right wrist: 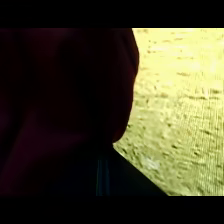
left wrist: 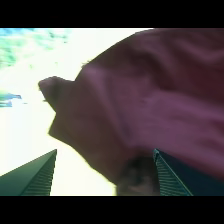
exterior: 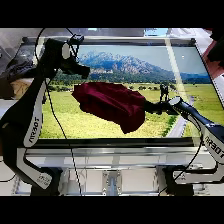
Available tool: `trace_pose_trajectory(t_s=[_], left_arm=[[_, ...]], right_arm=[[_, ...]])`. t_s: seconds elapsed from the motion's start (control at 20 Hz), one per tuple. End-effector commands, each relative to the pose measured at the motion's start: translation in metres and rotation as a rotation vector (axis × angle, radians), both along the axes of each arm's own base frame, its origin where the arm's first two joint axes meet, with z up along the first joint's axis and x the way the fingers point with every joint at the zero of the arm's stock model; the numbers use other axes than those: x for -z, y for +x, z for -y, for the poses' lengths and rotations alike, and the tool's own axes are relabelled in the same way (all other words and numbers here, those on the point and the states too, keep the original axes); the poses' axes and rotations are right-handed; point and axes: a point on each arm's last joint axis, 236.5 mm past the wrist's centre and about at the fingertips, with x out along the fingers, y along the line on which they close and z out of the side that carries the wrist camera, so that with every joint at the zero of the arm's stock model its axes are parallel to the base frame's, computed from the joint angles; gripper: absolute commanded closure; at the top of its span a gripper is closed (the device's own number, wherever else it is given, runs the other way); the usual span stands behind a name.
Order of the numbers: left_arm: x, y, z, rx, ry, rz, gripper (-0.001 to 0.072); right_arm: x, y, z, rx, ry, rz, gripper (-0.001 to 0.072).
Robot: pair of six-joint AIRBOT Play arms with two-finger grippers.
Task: Fold the shirts.
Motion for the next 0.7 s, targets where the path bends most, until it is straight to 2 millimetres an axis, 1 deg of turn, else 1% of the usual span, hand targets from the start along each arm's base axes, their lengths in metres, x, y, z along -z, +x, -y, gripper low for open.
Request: trace_pose_trajectory(t_s=[0.0,0.05,0.1,0.15,0.25,0.35,0.5,0.65], left_arm=[[0.005,0.008,-0.044,-0.098,0.06,0.004,0.0009],[0.016,0.004,-0.059,-0.168,0.041,-0.033,0.0009],[0.033,-0.004,-0.07,-0.234,-0.001,-0.092,0.0009],[0.053,-0.012,-0.074,-0.272,-0.055,-0.155,0.0009],[0.094,-0.026,-0.074,-0.318,-0.174,-0.253,0.0009],[0.124,-0.028,-0.069,-0.365,-0.289,-0.277,0.0009],[0.147,-0.016,-0.05,-0.42,-0.445,-0.269,0.0008],[0.161,0.005,-0.047,-0.488,-0.502,-0.223,0.0008]], right_arm=[[-0.021,0.008,0.004,-0.046,-0.043,0.056,0.0684],[-0.033,0.014,0.009,-0.063,-0.064,0.087,0.0683],[-0.048,0.02,0.011,-0.075,-0.072,0.113,0.0683],[-0.061,0.024,0.012,-0.08,-0.069,0.135,0.0684],[-0.081,0.031,0.016,-0.086,-0.069,0.166,0.0683],[-0.09,0.032,0.014,-0.104,-0.07,0.177,0.0683],[-0.091,0.029,0.011,-0.111,-0.058,0.168,0.0683],[-0.091,0.027,0.009,-0.117,-0.049,0.159,0.0683]])
